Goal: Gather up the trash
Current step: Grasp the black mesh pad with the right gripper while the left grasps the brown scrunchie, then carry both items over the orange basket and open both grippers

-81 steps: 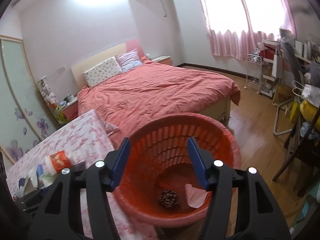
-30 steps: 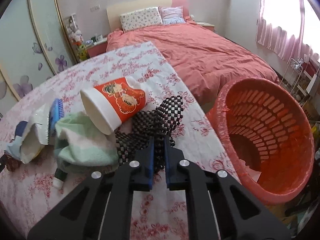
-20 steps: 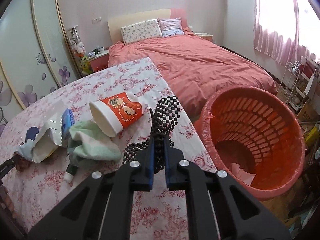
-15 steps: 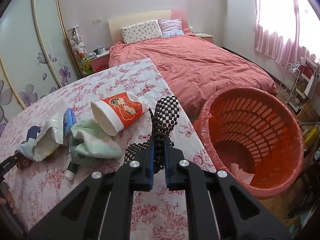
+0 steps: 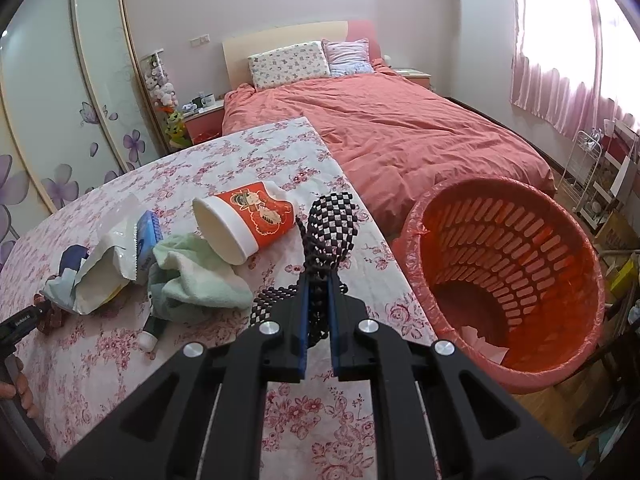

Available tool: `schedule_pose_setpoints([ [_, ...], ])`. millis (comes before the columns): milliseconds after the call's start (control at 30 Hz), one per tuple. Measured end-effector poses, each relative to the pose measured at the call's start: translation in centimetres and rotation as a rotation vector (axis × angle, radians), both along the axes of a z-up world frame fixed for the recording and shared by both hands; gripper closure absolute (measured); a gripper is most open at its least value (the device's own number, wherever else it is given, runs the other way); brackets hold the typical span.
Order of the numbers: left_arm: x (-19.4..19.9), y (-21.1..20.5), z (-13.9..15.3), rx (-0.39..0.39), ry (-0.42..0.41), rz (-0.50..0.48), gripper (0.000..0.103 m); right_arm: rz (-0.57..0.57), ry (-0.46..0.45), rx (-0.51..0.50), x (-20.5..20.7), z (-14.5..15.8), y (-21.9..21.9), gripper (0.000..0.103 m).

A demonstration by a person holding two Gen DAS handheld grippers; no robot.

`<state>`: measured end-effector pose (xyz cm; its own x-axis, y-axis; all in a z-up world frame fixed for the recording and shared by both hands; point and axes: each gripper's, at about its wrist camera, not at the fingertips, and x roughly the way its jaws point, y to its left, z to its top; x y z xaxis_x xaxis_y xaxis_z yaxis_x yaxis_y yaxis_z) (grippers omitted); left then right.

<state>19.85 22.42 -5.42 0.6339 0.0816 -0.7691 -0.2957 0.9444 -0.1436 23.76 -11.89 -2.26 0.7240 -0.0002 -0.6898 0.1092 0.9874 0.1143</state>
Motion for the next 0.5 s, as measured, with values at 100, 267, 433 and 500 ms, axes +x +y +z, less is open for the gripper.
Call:
schedule_pose_setpoints([
  [100, -0.3, -0.1, 0.0, 0.016, -0.008, -0.018, 0.074, 0.001, -0.005, 0.000, -0.2, 0.2, 0.1, 0.094],
  [267, -1.2, -0.1, 1.2, 0.018, -0.045, -0.012, 0.079, 0.003, -0.033, 0.003, -1.3, 1.3, 0.1, 0.094],
  [433, -2.5, -0.5, 4.5, 0.060, -0.135, -0.022, 0.079, 0.001, -0.077, 0.010, -2.6, 3.1, -0.2, 0.094],
  [500, -3.1, -0.9, 6.3, 0.063, -0.174, -0.035, 0.079, -0.001, -0.100, 0.016, -3.2, 4.0, -0.4, 0.094],
])
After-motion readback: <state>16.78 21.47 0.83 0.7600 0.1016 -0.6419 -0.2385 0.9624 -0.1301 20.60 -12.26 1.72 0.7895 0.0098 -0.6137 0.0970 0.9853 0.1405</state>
